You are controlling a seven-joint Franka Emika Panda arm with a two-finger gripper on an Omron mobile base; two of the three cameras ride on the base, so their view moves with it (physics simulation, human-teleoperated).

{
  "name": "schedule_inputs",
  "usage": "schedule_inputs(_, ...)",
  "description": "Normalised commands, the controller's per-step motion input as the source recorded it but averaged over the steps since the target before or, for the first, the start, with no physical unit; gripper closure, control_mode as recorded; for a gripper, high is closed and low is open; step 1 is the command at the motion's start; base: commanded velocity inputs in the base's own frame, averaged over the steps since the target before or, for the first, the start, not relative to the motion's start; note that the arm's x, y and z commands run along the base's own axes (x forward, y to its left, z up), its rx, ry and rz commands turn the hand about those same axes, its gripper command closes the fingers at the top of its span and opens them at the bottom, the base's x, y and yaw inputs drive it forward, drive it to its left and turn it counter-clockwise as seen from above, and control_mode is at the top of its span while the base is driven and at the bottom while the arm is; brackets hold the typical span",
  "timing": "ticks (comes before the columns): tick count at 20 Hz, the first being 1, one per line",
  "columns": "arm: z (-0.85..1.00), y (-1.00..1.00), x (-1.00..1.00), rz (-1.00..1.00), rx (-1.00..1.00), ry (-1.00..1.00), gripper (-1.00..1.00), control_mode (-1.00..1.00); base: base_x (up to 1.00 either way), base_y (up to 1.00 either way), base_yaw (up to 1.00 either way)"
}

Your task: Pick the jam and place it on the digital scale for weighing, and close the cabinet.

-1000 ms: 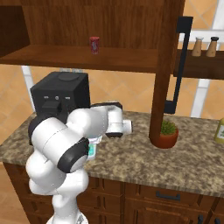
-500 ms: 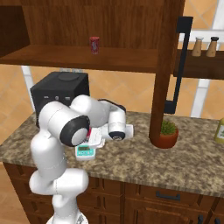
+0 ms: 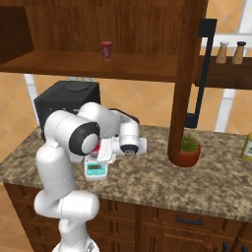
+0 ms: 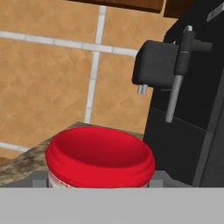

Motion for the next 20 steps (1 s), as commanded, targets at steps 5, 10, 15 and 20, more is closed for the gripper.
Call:
schedule_inputs(5,-0.08,0.01,0.00,0.00,0.00,0.00,-1.00,-1.00,0.00,0.00,0.00)
schedule_inputs(10,0.00,-0.22,0.00,0.00,0.00,0.00,-1.00,-1.00,0.00,0.00,0.00)
schedule_inputs(15,0.00,-0.30,0.00,0.00,0.00,0.00,-1.00,-1.00,0.00,0.00,0.00)
schedule_inputs(20,0.00,-0.39,0.00,0.00,0.00,0.00,-1.00,-1.00,0.00,0.00,0.00)
